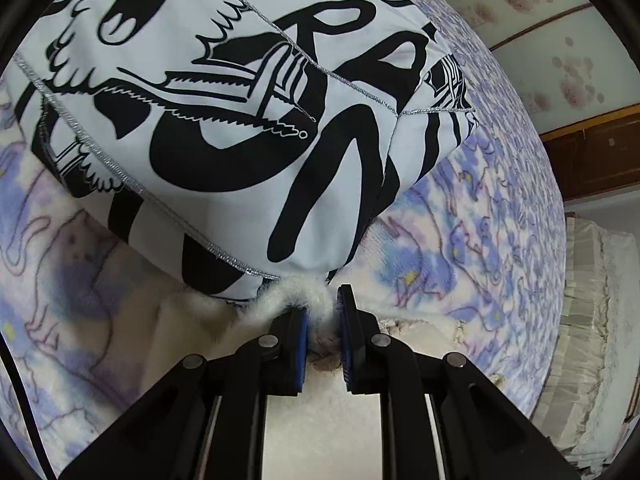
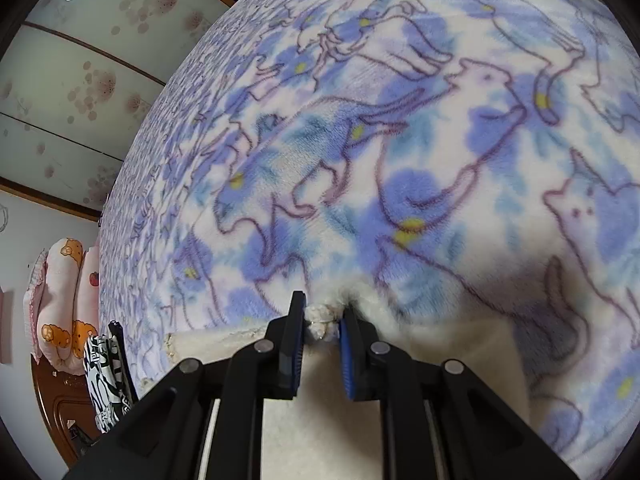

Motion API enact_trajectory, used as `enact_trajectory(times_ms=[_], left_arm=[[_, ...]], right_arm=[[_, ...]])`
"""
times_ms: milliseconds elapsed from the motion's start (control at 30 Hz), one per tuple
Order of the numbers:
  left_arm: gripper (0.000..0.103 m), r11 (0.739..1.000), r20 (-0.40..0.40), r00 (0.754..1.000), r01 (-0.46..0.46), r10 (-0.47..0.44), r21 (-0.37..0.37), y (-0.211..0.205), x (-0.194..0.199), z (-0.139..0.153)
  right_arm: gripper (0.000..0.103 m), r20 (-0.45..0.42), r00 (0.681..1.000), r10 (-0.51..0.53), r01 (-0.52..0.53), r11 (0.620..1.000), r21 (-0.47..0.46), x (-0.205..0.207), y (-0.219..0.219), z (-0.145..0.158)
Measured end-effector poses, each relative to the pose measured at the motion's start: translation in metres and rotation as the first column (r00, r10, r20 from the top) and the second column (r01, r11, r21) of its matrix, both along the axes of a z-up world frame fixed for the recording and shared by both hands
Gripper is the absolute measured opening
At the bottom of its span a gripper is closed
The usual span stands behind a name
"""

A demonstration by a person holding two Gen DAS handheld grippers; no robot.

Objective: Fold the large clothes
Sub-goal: 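Lift the hem with both tools and fold it over toward the collar, then open both tools to release the folded hem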

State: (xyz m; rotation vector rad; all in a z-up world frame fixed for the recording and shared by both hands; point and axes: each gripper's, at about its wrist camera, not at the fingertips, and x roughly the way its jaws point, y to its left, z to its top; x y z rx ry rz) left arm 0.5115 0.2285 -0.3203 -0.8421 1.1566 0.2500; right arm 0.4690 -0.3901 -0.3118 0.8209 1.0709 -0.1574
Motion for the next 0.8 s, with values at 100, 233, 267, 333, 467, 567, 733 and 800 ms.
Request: enact_trajectory(times_ms=[100, 233, 267, 333, 467, 567, 733, 800], left_arm=[[0.013, 0.999, 0.001, 1.0, 0.017, -0.017, 0.042, -0.007, 0.002, -0.002], [0.016, 0.994, -0.02, 0.999, 0.042, -0.04, 0.1, -0.018, 0.004, 0.008], [0.018, 0.993, -0.025, 0.998, 0.052, -0.05, 0.109, -0.02, 0.005, 0.011], [0.021, 0.99, -0.028, 0.998, 0.065, -0.062, 0.123, -0.023, 0.004, 0.021], [0.064, 0.989, 0.032, 0.996, 0.073, -0.078, 0.131, -0.032, -0.005, 0.049], [0.074, 0.981, 0.11, 0.989, 0.078, -0.099, 0.176, -0.042, -0.018, 0.078], [0.081, 0.978, 0.197, 0.967, 0.129, -0.161, 0.166, -0.066, -0.046, 0.11], [0.081, 0.975, 0.216, 0.959, 0.149, -0.184, 0.166, -0.078, -0.06, 0.118]], right_arm=[[0.014, 0.018, 1.0, 0.009, -0.009, 1.0, 0.004, -0.004, -0.001, -0.002], [0.015, 0.009, 1.0, 0.016, -0.016, 1.0, -0.01, -0.006, 0.002, 0.009], [0.016, 0.005, 1.0, 0.024, -0.024, 0.999, -0.022, -0.005, 0.003, 0.013], [0.017, 0.004, 0.999, 0.048, -0.047, 0.997, -0.061, -0.003, 0.008, 0.023], [0.034, 0.049, 0.994, 0.093, -0.084, 0.985, -0.152, -0.01, 0.022, 0.054], [0.049, 0.117, 0.984, 0.136, -0.105, 0.965, -0.242, -0.02, 0.033, 0.083], [0.049, 0.2, 0.948, 0.247, -0.178, 0.934, -0.311, -0.048, 0.063, 0.121], [0.049, 0.226, 0.932, 0.283, -0.193, 0.916, -0.352, -0.063, 0.077, 0.13]])
